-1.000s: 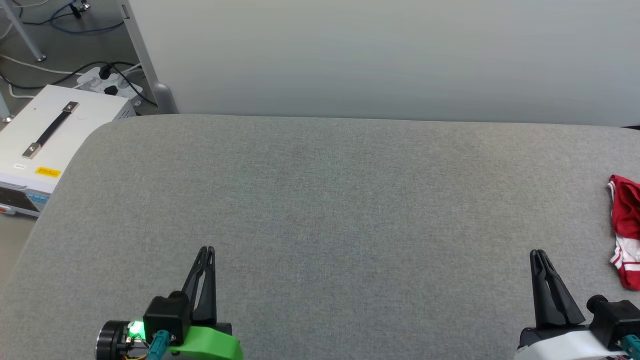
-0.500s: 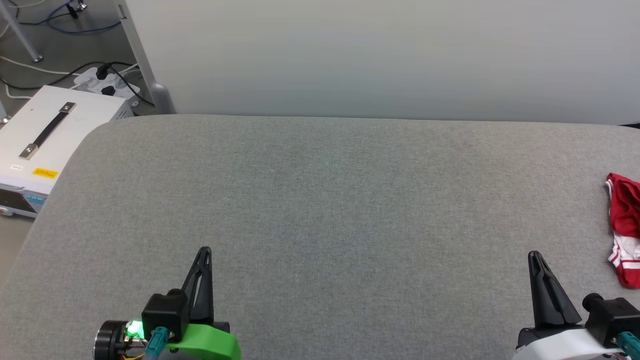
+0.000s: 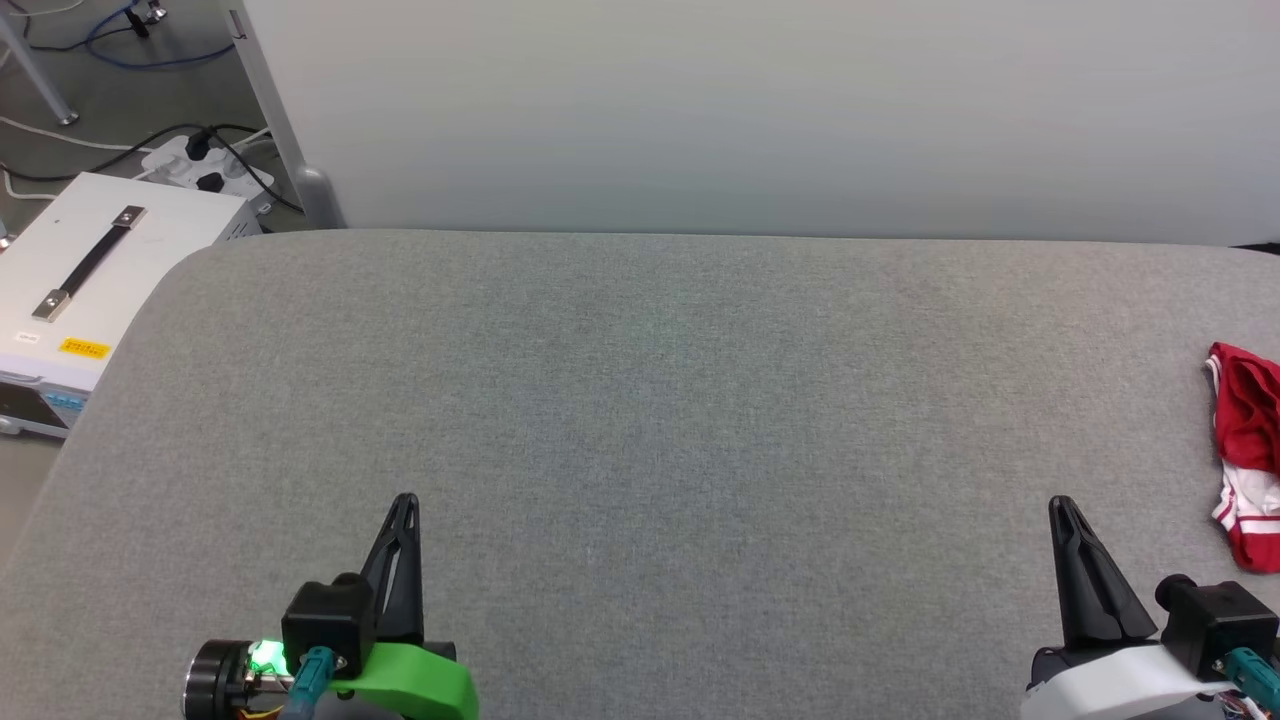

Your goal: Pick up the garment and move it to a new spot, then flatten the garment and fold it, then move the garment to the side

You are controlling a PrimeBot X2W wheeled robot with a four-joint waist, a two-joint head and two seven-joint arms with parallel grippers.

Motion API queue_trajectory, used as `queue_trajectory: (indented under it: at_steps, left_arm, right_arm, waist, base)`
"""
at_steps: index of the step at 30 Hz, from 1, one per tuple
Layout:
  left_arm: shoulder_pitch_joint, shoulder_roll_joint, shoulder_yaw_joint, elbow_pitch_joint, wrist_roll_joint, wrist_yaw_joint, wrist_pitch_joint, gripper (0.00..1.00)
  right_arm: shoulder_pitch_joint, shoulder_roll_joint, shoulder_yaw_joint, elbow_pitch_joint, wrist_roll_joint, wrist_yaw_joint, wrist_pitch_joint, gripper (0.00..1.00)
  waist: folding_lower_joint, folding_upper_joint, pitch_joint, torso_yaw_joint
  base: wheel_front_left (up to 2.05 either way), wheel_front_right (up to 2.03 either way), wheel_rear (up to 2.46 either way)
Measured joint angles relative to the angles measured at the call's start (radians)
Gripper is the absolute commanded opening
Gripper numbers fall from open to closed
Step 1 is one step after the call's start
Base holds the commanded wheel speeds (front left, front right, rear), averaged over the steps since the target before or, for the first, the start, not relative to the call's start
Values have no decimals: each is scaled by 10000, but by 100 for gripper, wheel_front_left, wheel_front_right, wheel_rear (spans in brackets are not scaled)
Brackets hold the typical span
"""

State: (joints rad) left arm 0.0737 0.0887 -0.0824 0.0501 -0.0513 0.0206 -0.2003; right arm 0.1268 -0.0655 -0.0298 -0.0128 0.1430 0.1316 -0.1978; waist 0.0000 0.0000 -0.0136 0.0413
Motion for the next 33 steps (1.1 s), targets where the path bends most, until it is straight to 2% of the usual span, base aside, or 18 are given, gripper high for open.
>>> queue_trajectory:
  at_steps: [33]
  left_arm:
    - [-155,-161,267,-171,161,-77,694,0]
  right_arm:
    - [-335,36,86,29,-514,0,635,0]
  waist:
    - [0,0,48,-144]
  base:
    - [0,0,0]
